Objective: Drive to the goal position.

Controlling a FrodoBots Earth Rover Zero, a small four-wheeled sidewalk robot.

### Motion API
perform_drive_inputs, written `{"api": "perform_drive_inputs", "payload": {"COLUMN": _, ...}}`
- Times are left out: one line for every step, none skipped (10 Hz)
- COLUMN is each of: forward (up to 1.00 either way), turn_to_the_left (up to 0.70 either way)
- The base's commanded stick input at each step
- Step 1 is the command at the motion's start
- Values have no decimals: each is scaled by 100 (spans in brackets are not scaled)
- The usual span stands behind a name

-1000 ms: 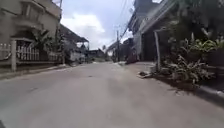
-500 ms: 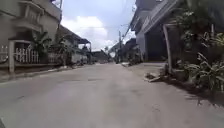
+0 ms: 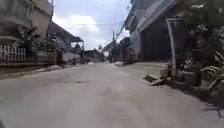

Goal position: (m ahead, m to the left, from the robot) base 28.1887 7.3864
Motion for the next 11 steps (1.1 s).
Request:
{"api": "perform_drive_inputs", "payload": {"forward": 100, "turn_to_the_left": 0}}
{"api": "perform_drive_inputs", "payload": {"forward": 100, "turn_to_the_left": 0}}
{"api": "perform_drive_inputs", "payload": {"forward": 100, "turn_to_the_left": 0}}
{"api": "perform_drive_inputs", "payload": {"forward": 100, "turn_to_the_left": 0}}
{"api": "perform_drive_inputs", "payload": {"forward": 100, "turn_to_the_left": 0}}
{"api": "perform_drive_inputs", "payload": {"forward": 100, "turn_to_the_left": 0}}
{"api": "perform_drive_inputs", "payload": {"forward": 100, "turn_to_the_left": 0}}
{"api": "perform_drive_inputs", "payload": {"forward": 100, "turn_to_the_left": 0}}
{"api": "perform_drive_inputs", "payload": {"forward": 100, "turn_to_the_left": 0}}
{"api": "perform_drive_inputs", "payload": {"forward": 100, "turn_to_the_left": 0}}
{"api": "perform_drive_inputs", "payload": {"forward": 100, "turn_to_the_left": 0}}
